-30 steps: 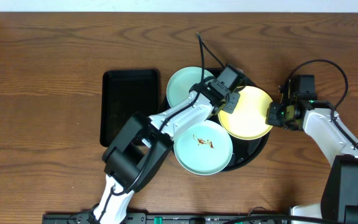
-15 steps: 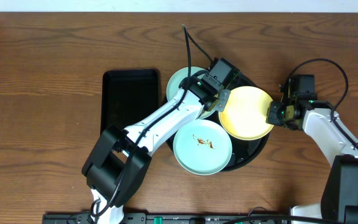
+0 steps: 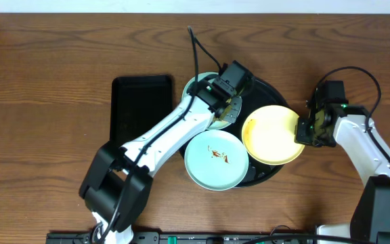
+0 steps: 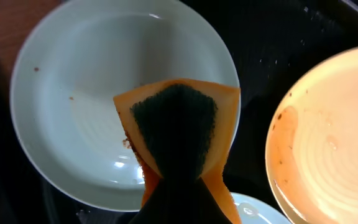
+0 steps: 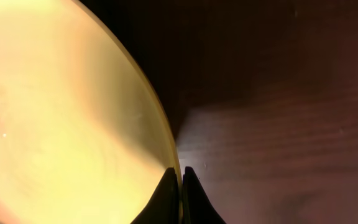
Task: Clean dirty plates on tray and stack at the side
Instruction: 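Lift the yellow plate with the right gripper and move it right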
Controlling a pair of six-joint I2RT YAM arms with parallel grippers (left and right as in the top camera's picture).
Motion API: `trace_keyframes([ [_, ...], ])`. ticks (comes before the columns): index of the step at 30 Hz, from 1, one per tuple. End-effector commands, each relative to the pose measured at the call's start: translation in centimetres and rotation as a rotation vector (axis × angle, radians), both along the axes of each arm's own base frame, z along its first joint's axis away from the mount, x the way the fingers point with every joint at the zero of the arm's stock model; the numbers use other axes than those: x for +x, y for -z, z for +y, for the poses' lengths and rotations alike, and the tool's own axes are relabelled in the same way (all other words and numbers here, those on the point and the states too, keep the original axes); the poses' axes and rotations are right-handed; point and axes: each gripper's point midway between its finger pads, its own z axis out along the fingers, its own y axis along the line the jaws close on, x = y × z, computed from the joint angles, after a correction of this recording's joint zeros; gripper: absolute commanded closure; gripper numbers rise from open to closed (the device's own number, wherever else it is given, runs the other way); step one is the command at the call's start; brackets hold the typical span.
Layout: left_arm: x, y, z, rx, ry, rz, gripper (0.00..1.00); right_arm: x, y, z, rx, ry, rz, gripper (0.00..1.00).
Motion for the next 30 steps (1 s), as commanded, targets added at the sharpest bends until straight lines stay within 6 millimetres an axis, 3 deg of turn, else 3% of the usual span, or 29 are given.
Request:
trace_keyframes([
  [1, 0.4, -1.3, 0.3, -0.006, -0.017, -0.03, 0.92, 0.4, -1.6, 0.1, -0.004, -0.022, -0.011, 0.99],
  [4, 0.4, -1.3, 0.3, -0.005, -0.016, -0.03, 0.92, 0.0, -1.5, 0.0, -0.01, -0.02, 0.004, 0.99],
  [8, 0.4, -1.3, 0.3, -0.003, -0.016, -0.028, 0.92, 1.2, -2.3, -1.5, -0.051, 0.04, -0.038, 0.99],
  [13, 0.3, -1.2, 0.4, -0.001, -0.016, -0.024, 0.93, 3.4, -4.5, -0.6, 0.04, 0.035, -0.108, 0.99],
  [23, 0.3, -1.2, 0.4, -0.001, -0.016, -0.024, 0.92, -0.3, -4.0, -0.7, 0.029, 0.024, 0.046, 0.99],
  [30, 0.3, -1.2, 0.4, 0.0, -0.016, -0.024, 0.92, 1.7, -5.0, -1.7, -0.028, 0.029, -0.032, 0.99],
])
